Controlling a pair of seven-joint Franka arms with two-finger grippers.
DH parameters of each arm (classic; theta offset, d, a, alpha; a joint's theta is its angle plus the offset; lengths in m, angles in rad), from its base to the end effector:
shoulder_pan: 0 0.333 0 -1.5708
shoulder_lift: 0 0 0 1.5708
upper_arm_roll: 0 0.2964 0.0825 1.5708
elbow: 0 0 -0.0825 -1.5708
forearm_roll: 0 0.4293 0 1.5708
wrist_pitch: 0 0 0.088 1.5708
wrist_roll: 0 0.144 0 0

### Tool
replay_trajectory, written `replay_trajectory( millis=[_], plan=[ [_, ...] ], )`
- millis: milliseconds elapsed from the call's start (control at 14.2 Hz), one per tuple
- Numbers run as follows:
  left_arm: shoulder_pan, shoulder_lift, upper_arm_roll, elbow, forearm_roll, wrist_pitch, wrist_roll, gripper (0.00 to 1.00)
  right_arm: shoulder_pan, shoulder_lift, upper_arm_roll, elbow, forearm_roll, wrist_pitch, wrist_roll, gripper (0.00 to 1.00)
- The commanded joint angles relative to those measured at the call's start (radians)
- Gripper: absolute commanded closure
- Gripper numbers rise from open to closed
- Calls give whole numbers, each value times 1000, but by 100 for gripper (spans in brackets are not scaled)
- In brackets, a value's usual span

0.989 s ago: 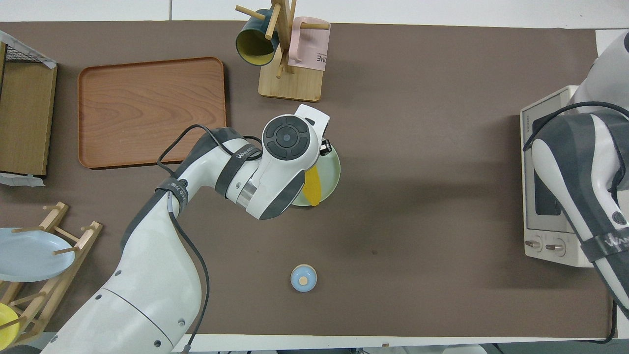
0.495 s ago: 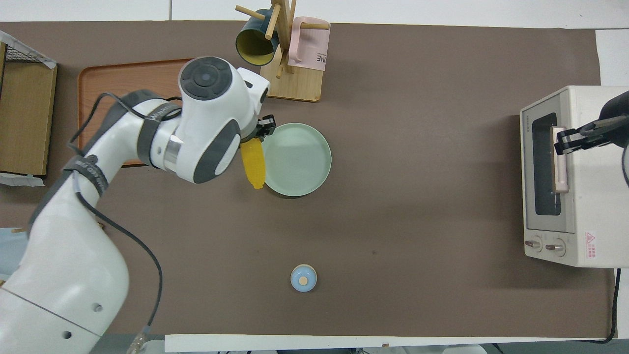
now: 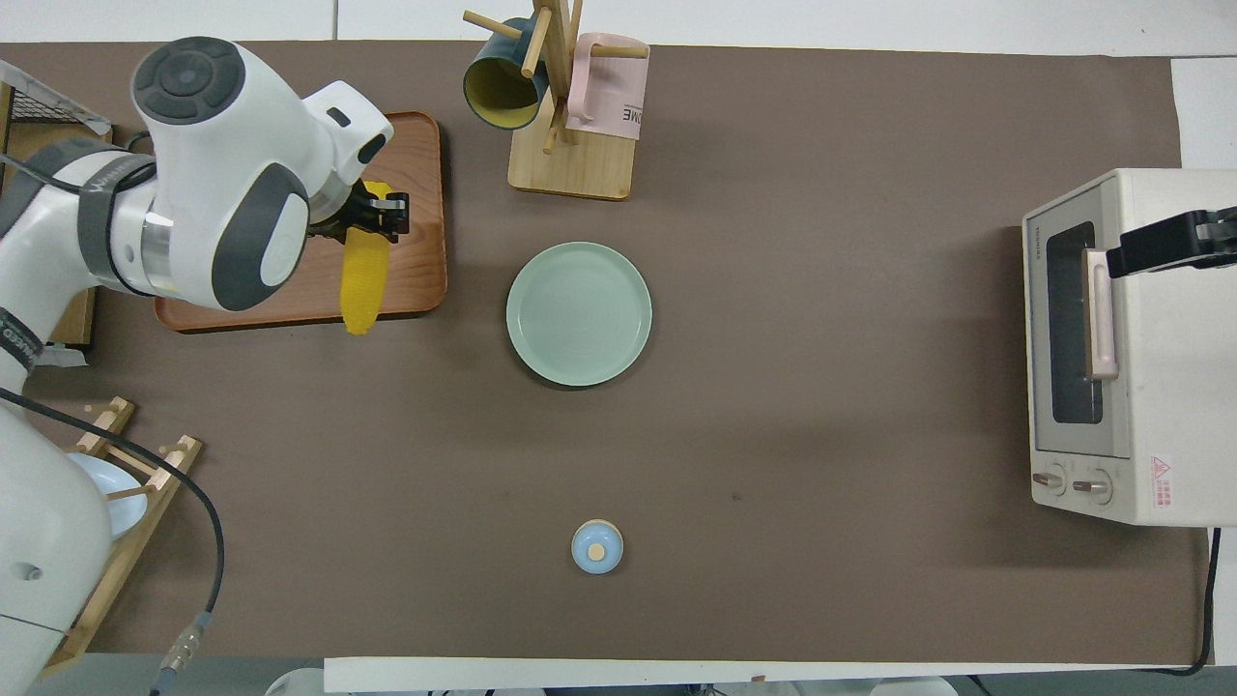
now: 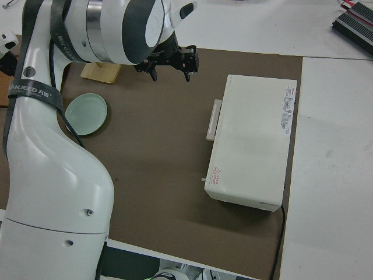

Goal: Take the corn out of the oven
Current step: 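Carry the corn with the left gripper onto the wooden tray and lower it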

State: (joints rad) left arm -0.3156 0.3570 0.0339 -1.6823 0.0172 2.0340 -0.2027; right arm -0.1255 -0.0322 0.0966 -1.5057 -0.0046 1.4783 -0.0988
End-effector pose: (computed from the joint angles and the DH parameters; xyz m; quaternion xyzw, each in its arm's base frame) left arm 0.6614 -0.1911 0.3173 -0.9989 0.0444 -0.0008 0.0138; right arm 0.5807 -0.0166 0.6121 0.9994 0.0347 0.0021 0.0040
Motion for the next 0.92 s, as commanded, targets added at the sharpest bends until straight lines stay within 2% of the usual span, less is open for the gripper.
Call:
replay_trajectory(
  millis=[0, 141, 212, 353, 636, 707, 777, 848],
  plan=[
    [123, 74, -12, 57, 14, 32, 100, 100, -19, 32, 3, 64, -31, -64, 14, 0],
    [138, 167, -11, 165, 10, 32, 100, 100, -40, 31, 6, 74, -28, -104, 14, 0],
    [138, 183, -11, 170, 6, 44, 98, 100, -26, 32, 3, 70, -31, -96, 14, 0],
    [133, 184, -11, 159, 1, 84, 97, 100, 70, 20, -70, 67, -37, -96, 14, 0],
    [136, 230, -11, 168, -9, 115, 94, 100, 47, 28, -83, 58, -20, -95, 10, 0],
    [125, 230, -11, 177, -13, 92, 91, 71, 46, 26, -83, 55, -20, -95, 10, 0],
    [130, 227, -11, 180, -41, 66, 76, 1, 49, 26, -83, 56, -20, -95, 14, 0],
    [127, 200, -9, 181, -75, 27, 66, 0, 47, 26, -83, 55, -20, -95, 14, 0]
  ],
)
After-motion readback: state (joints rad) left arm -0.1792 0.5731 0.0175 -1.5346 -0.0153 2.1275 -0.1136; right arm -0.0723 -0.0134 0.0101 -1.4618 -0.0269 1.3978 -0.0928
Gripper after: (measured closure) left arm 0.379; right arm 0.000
